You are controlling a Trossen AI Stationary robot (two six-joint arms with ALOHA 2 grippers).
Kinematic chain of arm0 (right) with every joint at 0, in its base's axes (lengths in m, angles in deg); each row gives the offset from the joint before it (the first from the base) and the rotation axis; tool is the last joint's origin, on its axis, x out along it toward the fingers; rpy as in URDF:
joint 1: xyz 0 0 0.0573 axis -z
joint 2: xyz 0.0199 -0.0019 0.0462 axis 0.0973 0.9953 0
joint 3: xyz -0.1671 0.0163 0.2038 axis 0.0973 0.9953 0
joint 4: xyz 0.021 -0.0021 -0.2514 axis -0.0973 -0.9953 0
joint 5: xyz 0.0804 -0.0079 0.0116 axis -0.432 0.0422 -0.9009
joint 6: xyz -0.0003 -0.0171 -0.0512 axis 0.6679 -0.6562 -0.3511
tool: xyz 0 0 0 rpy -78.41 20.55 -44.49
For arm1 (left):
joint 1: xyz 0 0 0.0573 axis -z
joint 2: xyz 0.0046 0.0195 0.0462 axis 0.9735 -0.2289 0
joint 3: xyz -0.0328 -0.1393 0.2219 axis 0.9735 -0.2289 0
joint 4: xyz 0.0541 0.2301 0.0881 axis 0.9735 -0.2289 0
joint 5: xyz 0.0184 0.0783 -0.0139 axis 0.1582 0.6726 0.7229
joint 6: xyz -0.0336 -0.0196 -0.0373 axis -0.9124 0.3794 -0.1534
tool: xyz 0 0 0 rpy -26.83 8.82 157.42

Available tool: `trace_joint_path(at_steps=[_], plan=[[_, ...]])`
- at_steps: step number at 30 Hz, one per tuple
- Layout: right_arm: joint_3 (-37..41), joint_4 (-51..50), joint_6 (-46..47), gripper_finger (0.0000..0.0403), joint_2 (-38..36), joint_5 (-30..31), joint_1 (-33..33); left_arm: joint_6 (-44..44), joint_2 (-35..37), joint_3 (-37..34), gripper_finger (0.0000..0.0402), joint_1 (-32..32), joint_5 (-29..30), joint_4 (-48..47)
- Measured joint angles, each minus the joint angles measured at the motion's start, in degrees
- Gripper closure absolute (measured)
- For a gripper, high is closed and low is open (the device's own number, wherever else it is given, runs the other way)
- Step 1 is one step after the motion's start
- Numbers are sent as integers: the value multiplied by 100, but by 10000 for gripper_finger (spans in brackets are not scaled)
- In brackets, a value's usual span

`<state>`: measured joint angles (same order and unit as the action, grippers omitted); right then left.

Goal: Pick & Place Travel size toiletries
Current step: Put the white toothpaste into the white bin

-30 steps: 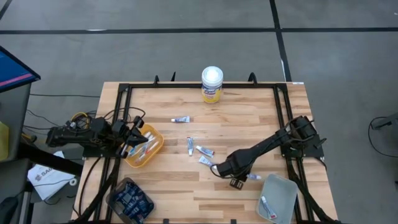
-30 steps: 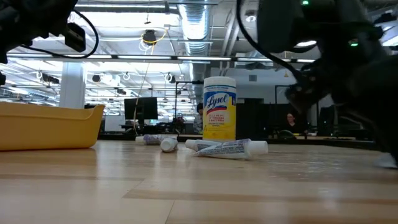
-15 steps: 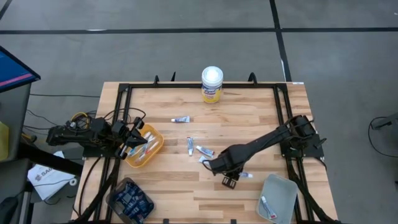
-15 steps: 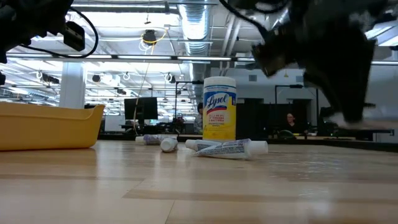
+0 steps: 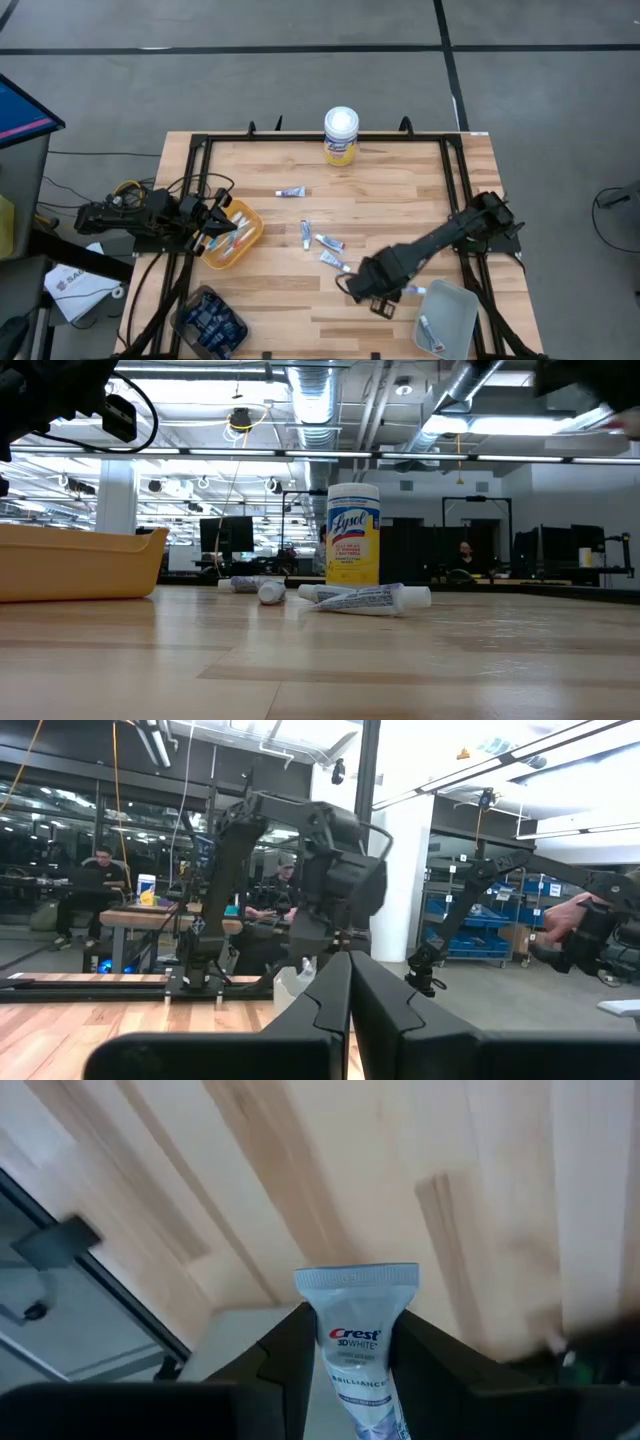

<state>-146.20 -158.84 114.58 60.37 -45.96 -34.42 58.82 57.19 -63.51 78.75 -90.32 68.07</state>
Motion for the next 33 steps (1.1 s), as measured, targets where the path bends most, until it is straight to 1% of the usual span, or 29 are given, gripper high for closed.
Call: trace_joint_path(at_steps=[4, 13, 18, 21, 25, 29, 33], plan=[[0, -116, 782, 290, 0, -65, -538, 0, 0, 0, 400, -1, -2, 1], [4, -92, 2978, 290, 0, -92, -1611, 0, 0, 0, 400, -2, -2, 7], [316, 86, 4020, 290, -2, -97, -2041, 0, 0, 0, 400, 0, -2, 15], [639, 461, 4496, 290, -2, -93, -2224, 0, 0, 0, 400, 0, -2, 20], [1127, 980, 4858, 290, 0, -77, -2352, 1, 0, 0, 400, -1, -2, 24], [1514, 1239, 4904, 290, 0, -72, -2398, 2, 0, 0, 400, -1, -2, 31], [1696, 1389, 4905, 290, -4, -72, -2398, 1, 0, 0, 400, -2, -2, 37]])
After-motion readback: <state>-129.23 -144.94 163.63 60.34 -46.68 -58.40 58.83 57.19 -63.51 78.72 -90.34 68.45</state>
